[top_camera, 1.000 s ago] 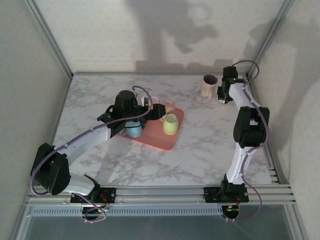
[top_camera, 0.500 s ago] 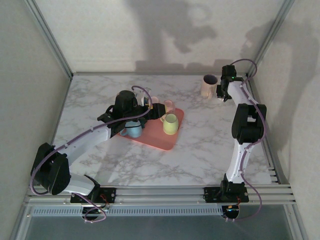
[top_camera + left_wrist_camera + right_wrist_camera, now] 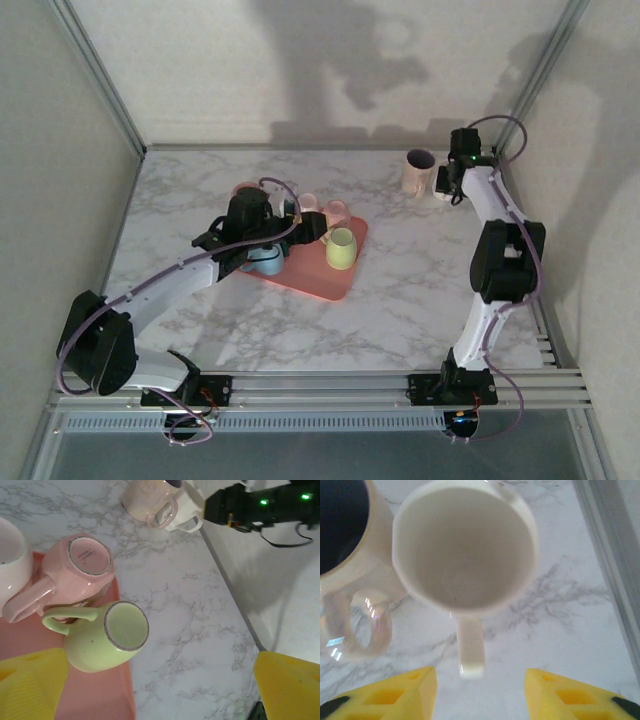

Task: Turn the mug right side up

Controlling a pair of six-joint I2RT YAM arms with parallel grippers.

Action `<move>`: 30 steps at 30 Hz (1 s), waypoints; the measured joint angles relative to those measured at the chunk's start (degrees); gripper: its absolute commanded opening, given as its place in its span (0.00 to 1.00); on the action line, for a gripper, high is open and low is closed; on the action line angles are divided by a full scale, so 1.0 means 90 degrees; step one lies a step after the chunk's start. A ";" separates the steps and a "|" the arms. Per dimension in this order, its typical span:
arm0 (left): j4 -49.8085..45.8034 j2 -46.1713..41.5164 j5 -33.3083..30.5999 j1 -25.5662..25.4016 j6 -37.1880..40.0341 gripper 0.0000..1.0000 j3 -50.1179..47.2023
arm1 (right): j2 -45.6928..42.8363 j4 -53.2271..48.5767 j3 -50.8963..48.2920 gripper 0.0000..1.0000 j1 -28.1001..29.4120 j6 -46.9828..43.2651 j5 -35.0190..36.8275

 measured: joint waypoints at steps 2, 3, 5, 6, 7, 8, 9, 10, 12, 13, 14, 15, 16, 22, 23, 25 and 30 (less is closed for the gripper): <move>-0.0061 -0.0131 -0.0049 0.0000 0.0000 0.95 -0.0027 | -0.0663 0.0032 -0.0495 0.53 0.0000 0.0090 -0.0131; -0.0085 -0.0197 -0.0087 0.0000 0.0002 0.95 -0.0029 | -0.1069 0.0036 -0.0789 0.53 0.0000 0.0134 -0.0265; -0.0107 -0.0304 -0.0143 0.0000 0.0005 0.95 -0.0029 | -0.1829 0.0010 -0.1290 0.53 0.0000 0.0216 -0.0646; -0.0129 -0.0359 -0.0160 0.0000 0.0029 0.95 -0.0029 | -0.2215 -0.0027 -0.1511 0.53 0.0000 0.0253 -0.0884; -0.0163 -0.0398 -0.0180 0.0000 0.0061 0.95 -0.0029 | -0.2506 -0.0063 -0.1661 0.53 0.0000 0.0272 -0.1115; -0.0219 -0.0444 -0.0192 0.0000 0.0119 0.95 -0.0029 | -0.2829 -0.0078 -0.1846 0.53 -0.0005 0.0294 -0.1394; -0.0284 -0.0483 -0.0221 0.0000 0.0172 0.94 -0.0029 | -0.3126 -0.0112 -0.2025 0.53 -0.0005 0.0308 -0.1698; -0.0355 -0.0515 -0.0253 0.0000 0.0255 0.94 -0.0029 | -0.3339 -0.0143 -0.2169 0.53 -0.0005 0.0335 -0.1940; -0.0508 -0.0583 -0.0311 0.0000 0.0464 0.94 -0.0029 | -0.3759 -0.0262 -0.2484 0.53 -0.0005 0.0384 -0.2540; -0.0573 -0.0614 -0.0333 0.0000 0.0568 0.94 -0.0029 | -0.3900 -0.0306 -0.2608 0.53 -0.0005 0.0410 -0.2803; -0.0656 -0.0656 -0.0352 0.0000 0.0697 0.94 -0.0032 | -0.4022 -0.0352 -0.2732 0.53 -0.0005 0.0432 -0.3092; -0.0726 -0.0697 -0.0357 0.0000 0.0821 0.94 -0.0034 | -0.4119 -0.0401 -0.2839 0.53 -0.0005 0.0459 -0.3385; -0.0767 -0.0746 -0.0374 0.0000 0.0947 0.93 -0.0051 | -0.4180 -0.0447 -0.2909 0.53 -0.0005 0.0486 -0.3611; -0.0981 -0.1088 -0.0228 0.0000 0.2113 0.91 -0.0381 | -0.4342 -0.0646 -0.3245 0.52 -0.0005 0.0624 -0.4830; -0.1032 -0.1129 -0.0180 0.0000 0.2334 0.90 -0.0447 | -0.4342 -0.0695 -0.3266 0.52 -0.0005 0.0624 -0.4952; -0.1178 -0.1185 -0.0143 0.0000 0.2769 0.90 -0.0546 | -0.4342 -0.0775 -0.3300 0.52 -0.0005 0.0622 -0.5168; -0.1477 -0.1239 -0.0182 0.0000 0.3422 0.91 -0.0578 | -0.4415 -0.0867 -0.3470 0.54 0.0015 0.0828 -0.5486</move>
